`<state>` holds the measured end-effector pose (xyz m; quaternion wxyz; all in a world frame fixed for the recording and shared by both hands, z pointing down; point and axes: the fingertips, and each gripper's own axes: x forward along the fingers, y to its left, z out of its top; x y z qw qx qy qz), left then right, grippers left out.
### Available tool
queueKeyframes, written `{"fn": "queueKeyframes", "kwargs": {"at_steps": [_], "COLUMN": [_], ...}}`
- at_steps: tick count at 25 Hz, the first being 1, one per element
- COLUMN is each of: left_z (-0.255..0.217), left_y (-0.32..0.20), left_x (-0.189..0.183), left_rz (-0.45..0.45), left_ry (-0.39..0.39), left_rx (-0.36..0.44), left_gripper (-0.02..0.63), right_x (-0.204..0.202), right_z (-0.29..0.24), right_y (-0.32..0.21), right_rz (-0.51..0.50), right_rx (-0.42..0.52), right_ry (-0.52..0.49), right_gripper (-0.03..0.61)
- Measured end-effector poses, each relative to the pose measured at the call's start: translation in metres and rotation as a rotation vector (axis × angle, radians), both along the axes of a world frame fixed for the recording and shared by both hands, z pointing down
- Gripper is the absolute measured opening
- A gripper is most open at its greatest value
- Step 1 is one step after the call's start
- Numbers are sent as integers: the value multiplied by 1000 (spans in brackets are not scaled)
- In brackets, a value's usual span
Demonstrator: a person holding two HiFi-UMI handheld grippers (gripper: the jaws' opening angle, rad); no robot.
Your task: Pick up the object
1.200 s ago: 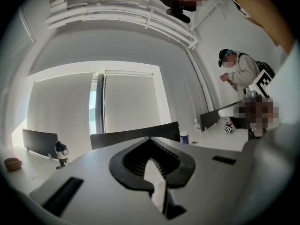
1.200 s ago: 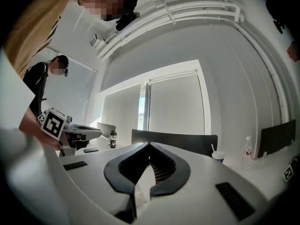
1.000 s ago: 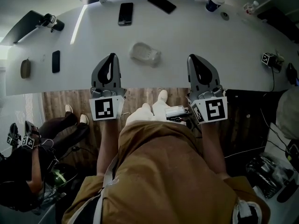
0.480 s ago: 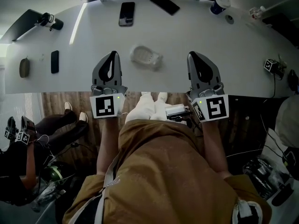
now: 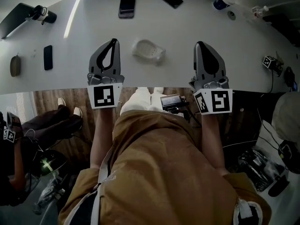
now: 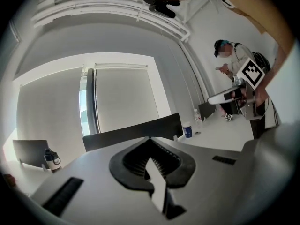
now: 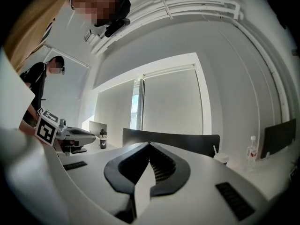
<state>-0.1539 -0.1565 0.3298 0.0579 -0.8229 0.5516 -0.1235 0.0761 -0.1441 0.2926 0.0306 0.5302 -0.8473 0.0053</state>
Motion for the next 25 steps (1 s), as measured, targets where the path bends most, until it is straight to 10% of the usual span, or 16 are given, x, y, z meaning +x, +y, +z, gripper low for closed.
{"fn": "queueKeyframes", "kwargs": {"at_steps": [25], "left_z": [91], "left_y": [17], "left_x": [23], "left_rz": [-10], "left_ry": [146], "left_rx": [-271], "left_gripper": [9], "right_x": [-29], "right_z": [80], "right_y": [-12], "right_rz": [-156], "right_rx": [-193], "right_ry": [42], "right_gripper": [8]}}
